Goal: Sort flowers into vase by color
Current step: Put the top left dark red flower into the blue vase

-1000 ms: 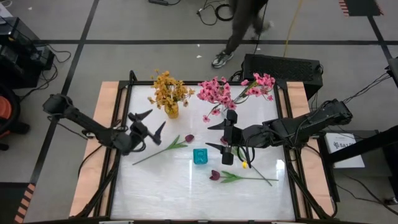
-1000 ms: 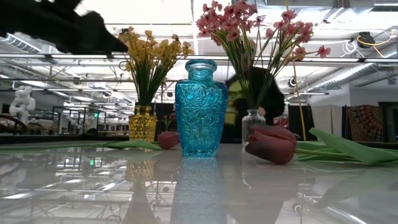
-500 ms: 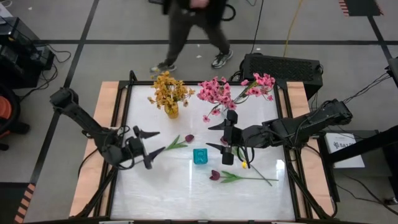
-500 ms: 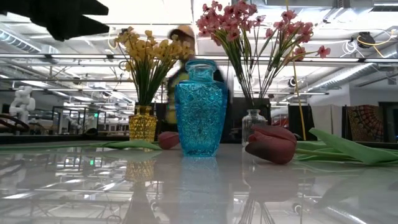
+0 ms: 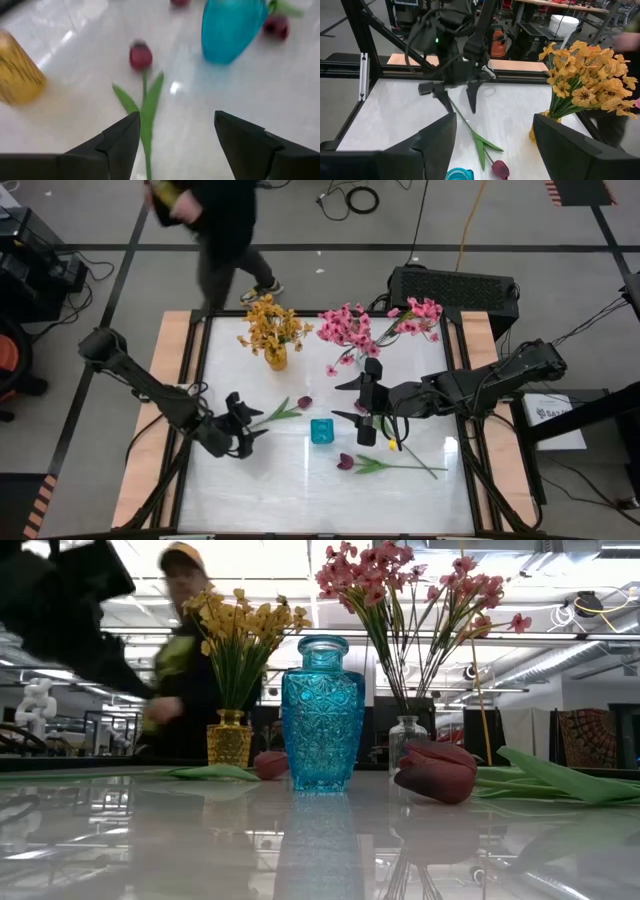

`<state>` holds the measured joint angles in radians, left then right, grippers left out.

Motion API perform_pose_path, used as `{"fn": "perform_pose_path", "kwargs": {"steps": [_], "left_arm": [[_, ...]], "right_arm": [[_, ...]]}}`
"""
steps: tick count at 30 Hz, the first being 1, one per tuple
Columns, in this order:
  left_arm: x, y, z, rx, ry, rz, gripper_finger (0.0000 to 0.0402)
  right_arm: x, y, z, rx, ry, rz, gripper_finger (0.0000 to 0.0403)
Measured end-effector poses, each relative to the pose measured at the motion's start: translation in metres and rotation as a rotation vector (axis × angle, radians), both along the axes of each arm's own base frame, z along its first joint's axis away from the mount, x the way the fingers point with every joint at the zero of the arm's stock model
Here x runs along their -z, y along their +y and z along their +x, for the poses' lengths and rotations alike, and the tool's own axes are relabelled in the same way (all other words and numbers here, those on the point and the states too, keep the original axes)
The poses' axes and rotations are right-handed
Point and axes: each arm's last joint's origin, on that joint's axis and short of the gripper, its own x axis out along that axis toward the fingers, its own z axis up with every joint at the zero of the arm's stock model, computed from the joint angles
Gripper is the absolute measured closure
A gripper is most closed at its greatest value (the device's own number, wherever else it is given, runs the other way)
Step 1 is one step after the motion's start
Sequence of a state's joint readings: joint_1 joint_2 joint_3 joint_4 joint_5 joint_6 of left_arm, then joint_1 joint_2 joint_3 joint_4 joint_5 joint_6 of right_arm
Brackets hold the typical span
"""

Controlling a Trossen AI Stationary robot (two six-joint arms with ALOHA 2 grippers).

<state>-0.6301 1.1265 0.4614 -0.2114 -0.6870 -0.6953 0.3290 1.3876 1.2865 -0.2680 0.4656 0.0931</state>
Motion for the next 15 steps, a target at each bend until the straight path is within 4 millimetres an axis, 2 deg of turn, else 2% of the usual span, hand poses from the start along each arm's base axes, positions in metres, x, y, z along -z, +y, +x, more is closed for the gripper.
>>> {"fn": "perform_pose_path", "kwargs": {"steps": [10, 15], "left_arm": [[0.04, 0.005, 0.014, -0.038, 0.251, -0.063, 0.0143], [0.049, 0.016, 0.021, -0.099, 0.288, -0.059, 0.0144]], "right_arm": [[0.0, 0.0, 0.0, 0.0, 0.0, 0.0, 0.0147], [0.0, 0.0, 0.0, 0.0, 0.0, -0.001, 0.0147]]}}
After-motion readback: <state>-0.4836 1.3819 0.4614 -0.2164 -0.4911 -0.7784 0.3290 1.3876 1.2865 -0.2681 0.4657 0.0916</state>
